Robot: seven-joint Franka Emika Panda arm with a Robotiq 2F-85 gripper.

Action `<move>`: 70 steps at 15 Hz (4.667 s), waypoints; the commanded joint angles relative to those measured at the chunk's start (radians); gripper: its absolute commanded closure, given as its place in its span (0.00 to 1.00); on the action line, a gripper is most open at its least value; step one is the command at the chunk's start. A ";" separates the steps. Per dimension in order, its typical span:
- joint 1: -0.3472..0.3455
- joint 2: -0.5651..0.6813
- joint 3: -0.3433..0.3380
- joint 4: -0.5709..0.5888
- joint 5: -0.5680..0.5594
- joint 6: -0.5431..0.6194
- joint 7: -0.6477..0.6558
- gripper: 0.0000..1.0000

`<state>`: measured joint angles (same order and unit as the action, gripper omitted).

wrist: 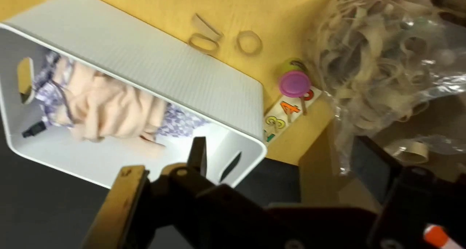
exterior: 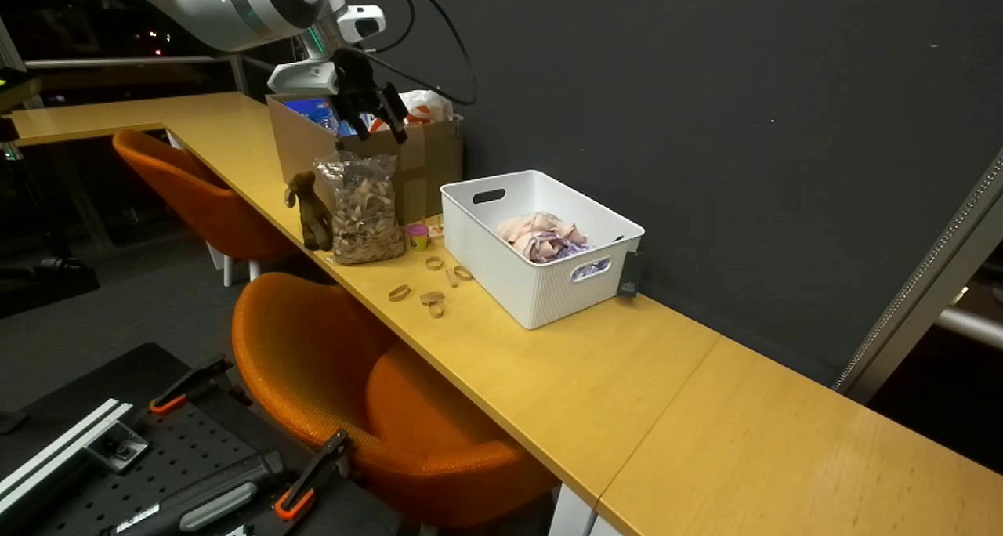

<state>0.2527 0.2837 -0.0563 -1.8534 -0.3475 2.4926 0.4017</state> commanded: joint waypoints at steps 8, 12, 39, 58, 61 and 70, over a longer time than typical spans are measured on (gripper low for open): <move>-0.317 -0.032 -0.032 -0.275 0.302 0.267 -0.236 0.00; -0.297 0.109 -0.043 -0.258 0.274 0.340 -0.211 0.00; -0.083 0.668 -0.119 0.336 0.228 0.289 -0.195 0.00; -0.091 0.745 -0.090 0.484 0.235 0.213 -0.214 0.00; -0.092 0.760 -0.086 0.509 0.234 0.188 -0.212 0.00; -0.086 0.806 -0.074 0.560 0.231 0.173 -0.216 0.30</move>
<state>0.1712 1.0620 -0.1416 -1.3415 -0.1191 2.6926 0.1985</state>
